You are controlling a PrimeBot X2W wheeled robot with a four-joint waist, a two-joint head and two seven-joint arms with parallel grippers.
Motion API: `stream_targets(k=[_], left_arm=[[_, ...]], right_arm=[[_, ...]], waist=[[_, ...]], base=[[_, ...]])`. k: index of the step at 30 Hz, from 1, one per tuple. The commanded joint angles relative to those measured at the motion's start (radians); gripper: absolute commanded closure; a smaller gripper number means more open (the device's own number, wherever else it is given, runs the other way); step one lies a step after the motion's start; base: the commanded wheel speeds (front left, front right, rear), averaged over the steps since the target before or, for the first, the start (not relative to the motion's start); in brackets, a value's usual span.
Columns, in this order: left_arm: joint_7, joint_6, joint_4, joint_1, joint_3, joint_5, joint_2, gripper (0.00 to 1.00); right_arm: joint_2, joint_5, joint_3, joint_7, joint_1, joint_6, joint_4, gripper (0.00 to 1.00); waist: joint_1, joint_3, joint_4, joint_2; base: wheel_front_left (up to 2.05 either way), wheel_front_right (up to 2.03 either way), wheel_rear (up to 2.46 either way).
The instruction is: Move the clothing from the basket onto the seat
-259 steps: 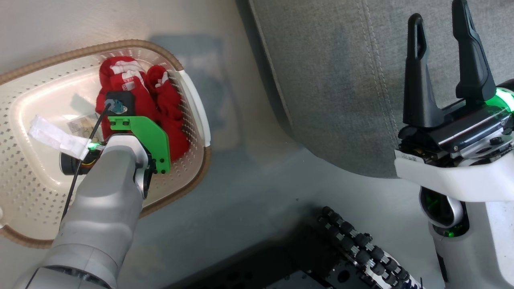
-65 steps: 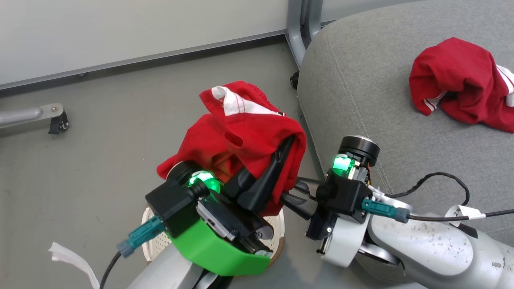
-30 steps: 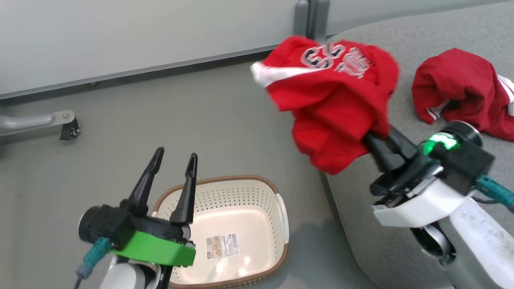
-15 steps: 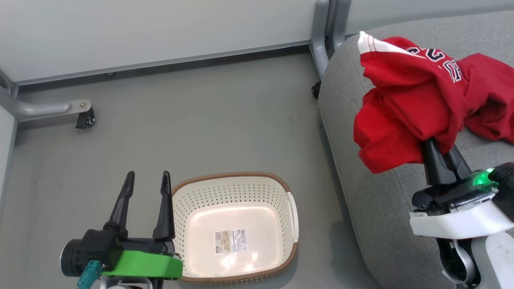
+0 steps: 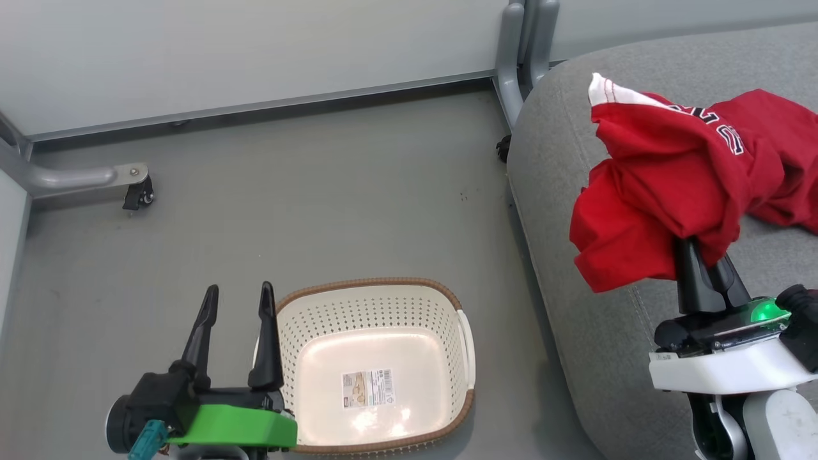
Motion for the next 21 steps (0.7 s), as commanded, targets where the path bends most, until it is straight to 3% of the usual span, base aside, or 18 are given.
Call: stream_targets(k=[1, 13, 21], left_arm=[[0.000, 0.000, 0.002, 0.018, 0.005, -0.001, 0.002, 0.00], [0.000, -0.006, 0.005, 0.018, 0.004, -0.011, 0.001, 0.00], [0.000, -0.010, 0.008, 0.000, -0.001, -0.006, 0.002, 0.00]], right_arm=[[-0.002, -0.003, 0.004, -0.003, 0.009, 0.000, 0.003, 1.00], [-0.005, -0.002, 0.009, -0.003, -0.016, 0.000, 0.006, 1.00], [-0.001, 0.004, -0.003, -0.003, -0.036, 0.000, 0.007, 1.00]], waist=[[0.0000, -0.003, -0.002, 0.0000], [0.0000, 0.000, -0.016, 0.0000], [0.0000, 0.023, -0.101, 0.0000]], base=[[0.00, 0.00, 0.00], [0.00, 0.00, 0.00], [0.00, 0.00, 0.00]])
